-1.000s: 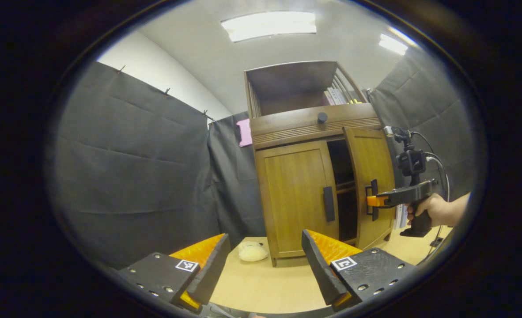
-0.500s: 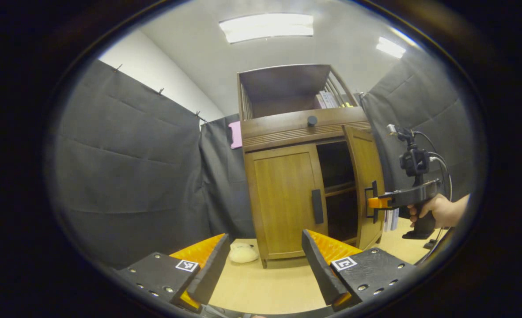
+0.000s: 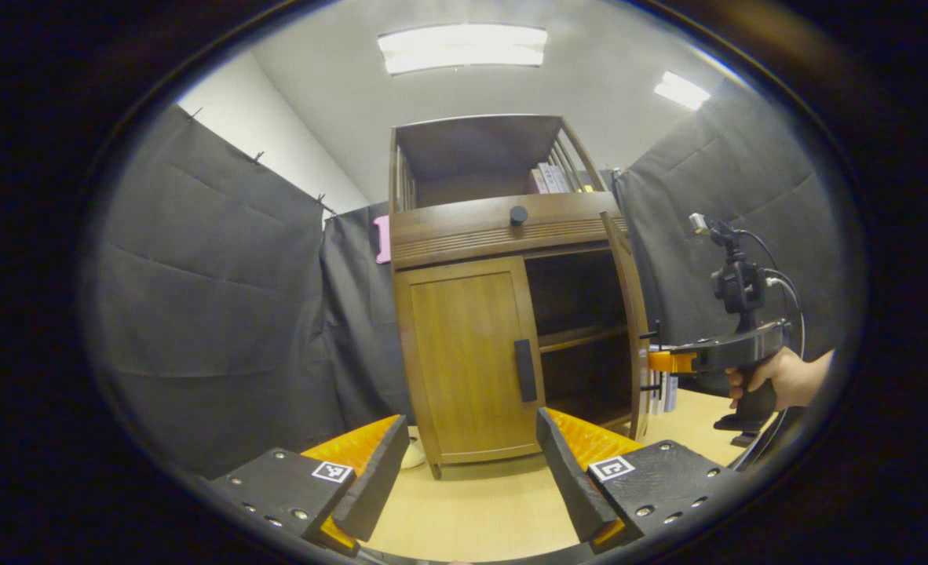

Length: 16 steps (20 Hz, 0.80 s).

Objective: Open the right door of the double-door shoe cabinet with the right hand, and open the left door with the left hand.

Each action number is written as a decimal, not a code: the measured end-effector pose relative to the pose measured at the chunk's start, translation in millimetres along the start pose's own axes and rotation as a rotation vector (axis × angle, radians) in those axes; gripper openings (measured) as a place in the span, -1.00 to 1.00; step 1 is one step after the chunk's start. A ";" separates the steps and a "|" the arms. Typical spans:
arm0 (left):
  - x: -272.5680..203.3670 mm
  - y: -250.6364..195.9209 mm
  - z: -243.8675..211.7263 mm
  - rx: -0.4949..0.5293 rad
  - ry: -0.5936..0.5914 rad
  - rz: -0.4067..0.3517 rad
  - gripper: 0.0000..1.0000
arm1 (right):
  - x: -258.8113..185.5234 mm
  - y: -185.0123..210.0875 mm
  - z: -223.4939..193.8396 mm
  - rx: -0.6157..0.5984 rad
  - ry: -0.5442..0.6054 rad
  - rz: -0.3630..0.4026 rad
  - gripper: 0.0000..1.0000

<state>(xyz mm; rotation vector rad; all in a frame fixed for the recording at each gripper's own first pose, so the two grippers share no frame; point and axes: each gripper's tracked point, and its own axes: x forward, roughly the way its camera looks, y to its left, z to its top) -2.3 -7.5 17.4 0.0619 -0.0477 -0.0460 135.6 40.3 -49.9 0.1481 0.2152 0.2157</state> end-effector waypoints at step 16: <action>-3.5 -27.1 5.4 -0.071 0.037 -0.148 0.99 | -37.0 -60.1 -1.0 -0.040 -0.029 -0.170 -0.49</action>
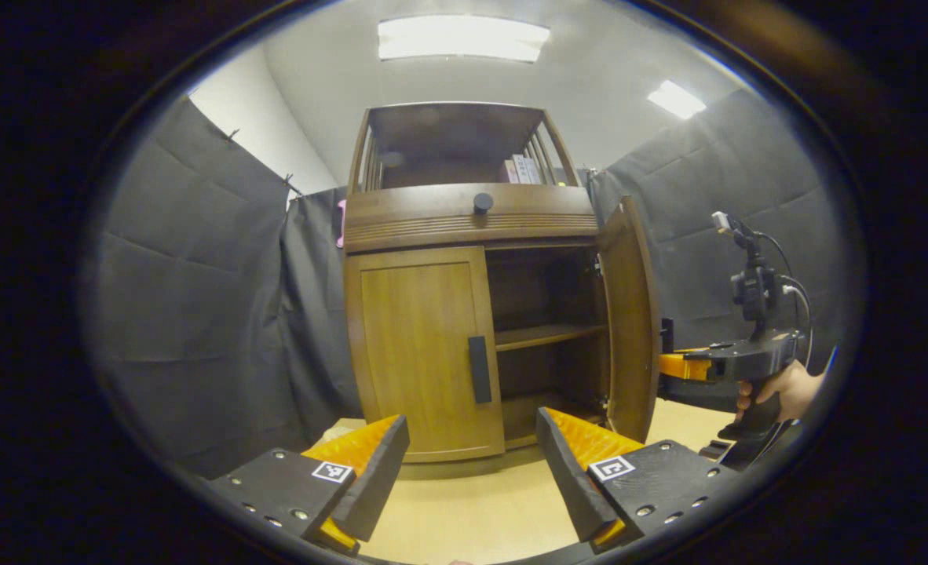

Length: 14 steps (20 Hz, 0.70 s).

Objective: Open the right door of the double-door shoe cabinet with the right hand, and open the left door with the left hand.

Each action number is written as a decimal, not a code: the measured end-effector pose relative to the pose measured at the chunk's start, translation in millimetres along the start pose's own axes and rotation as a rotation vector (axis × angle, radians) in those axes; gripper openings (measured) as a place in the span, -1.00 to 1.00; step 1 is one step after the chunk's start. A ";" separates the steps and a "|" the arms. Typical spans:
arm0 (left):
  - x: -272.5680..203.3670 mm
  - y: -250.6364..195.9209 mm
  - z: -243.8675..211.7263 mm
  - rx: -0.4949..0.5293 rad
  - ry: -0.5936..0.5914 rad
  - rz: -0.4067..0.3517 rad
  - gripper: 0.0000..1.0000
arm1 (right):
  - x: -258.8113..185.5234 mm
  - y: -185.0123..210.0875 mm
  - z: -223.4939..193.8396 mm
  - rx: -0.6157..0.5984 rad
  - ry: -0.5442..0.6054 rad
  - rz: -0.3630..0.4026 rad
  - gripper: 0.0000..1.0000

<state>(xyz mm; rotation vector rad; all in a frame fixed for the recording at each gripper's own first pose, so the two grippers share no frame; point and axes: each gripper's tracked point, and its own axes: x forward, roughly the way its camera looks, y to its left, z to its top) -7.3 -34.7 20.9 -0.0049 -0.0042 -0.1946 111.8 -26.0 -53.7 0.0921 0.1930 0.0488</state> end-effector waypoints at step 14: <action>-0.8 -7.4 -1.6 0.000 -0.011 -0.101 0.99 | -31.4 -108.9 3.7 -0.007 -0.024 -0.245 -0.75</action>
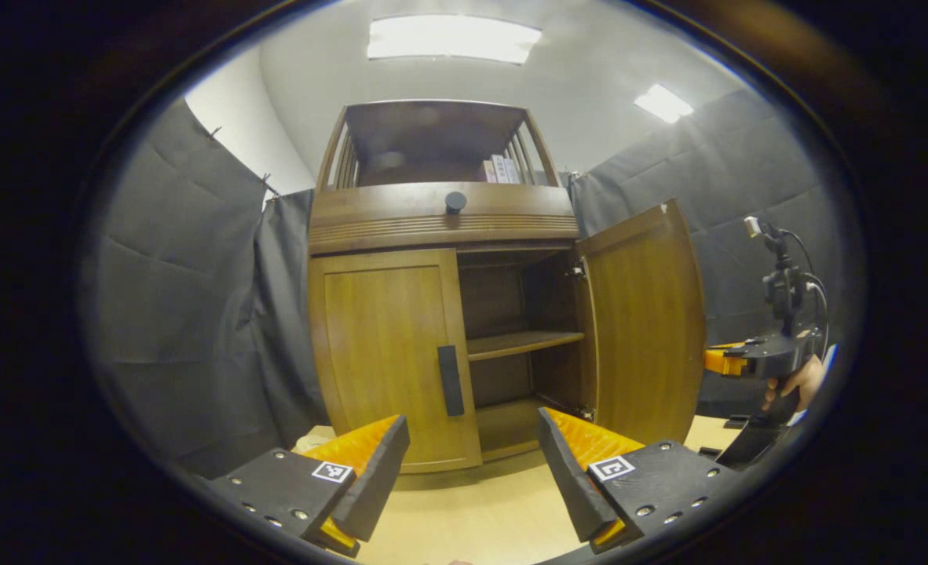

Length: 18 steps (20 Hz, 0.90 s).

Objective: Open the right door of the double-door shoe cabinet with the right hand, and open the left door with the left hand.

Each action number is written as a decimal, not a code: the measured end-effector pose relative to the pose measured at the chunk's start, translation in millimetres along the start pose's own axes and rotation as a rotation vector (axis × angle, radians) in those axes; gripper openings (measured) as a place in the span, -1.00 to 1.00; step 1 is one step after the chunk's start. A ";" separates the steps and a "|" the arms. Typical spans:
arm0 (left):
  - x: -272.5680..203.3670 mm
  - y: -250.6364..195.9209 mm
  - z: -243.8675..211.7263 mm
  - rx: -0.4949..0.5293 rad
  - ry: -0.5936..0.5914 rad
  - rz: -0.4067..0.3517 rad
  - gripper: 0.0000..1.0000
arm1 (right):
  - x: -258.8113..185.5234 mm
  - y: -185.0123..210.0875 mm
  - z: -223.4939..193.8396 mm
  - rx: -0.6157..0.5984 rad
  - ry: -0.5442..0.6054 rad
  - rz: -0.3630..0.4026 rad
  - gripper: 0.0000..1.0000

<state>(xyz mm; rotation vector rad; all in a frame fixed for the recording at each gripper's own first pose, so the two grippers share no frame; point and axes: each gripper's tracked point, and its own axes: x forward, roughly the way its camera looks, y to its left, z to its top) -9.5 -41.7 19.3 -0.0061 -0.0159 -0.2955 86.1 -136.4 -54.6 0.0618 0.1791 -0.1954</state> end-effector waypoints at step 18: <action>1.6 2.1 -2.3 0.015 -0.010 0.015 0.99 | -64.2 4.4 31.2 -0.010 -0.114 0.036 0.87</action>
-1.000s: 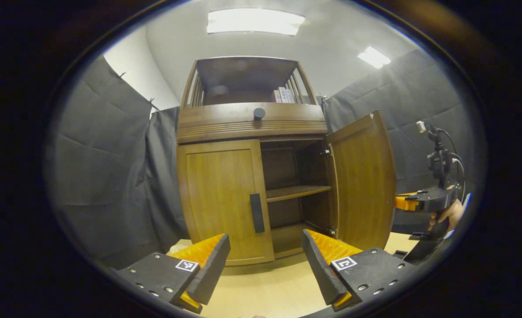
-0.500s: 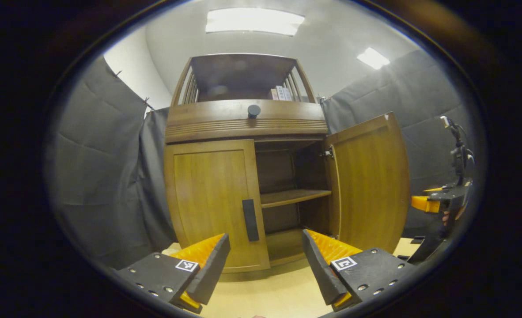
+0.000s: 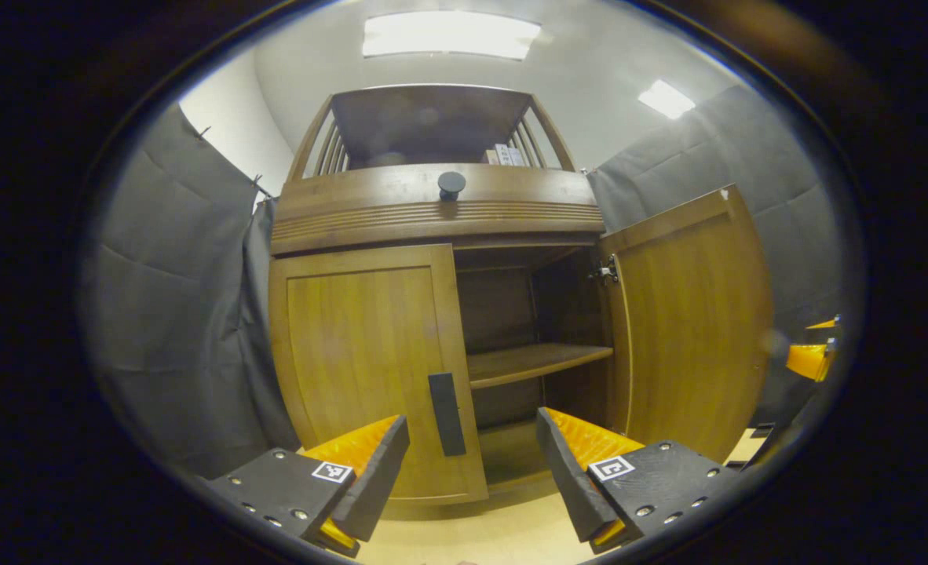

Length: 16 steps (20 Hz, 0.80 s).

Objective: Open the right door of the double-door shoe cabinet with the right hand, and open the left door with the left hand.

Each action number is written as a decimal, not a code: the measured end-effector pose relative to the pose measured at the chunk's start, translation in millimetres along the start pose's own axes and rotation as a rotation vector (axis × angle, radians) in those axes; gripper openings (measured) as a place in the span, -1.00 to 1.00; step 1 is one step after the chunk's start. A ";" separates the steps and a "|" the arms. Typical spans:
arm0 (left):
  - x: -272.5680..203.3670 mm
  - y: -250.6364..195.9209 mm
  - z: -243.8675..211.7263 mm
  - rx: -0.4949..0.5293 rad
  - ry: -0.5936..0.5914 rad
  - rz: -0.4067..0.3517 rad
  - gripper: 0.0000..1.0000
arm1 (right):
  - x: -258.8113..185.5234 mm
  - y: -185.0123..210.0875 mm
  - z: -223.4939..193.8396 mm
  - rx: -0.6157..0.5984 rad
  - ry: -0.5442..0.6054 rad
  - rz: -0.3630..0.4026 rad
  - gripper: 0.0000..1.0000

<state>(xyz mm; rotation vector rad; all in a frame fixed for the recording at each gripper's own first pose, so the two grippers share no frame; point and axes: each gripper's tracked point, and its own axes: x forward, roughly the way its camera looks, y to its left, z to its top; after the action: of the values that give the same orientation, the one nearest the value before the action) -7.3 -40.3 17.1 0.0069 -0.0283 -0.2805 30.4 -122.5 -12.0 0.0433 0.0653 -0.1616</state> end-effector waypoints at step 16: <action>0.5 5.7 -9.2 -0.029 0.129 0.076 0.86 | 5.2 23.4 -26.5 0.004 0.056 0.072 0.87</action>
<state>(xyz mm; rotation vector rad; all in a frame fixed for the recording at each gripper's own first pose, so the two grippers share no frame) -4.9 -34.9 8.0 -0.0050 0.1036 -0.2038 37.6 -99.0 -37.9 0.0542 0.1195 -0.0886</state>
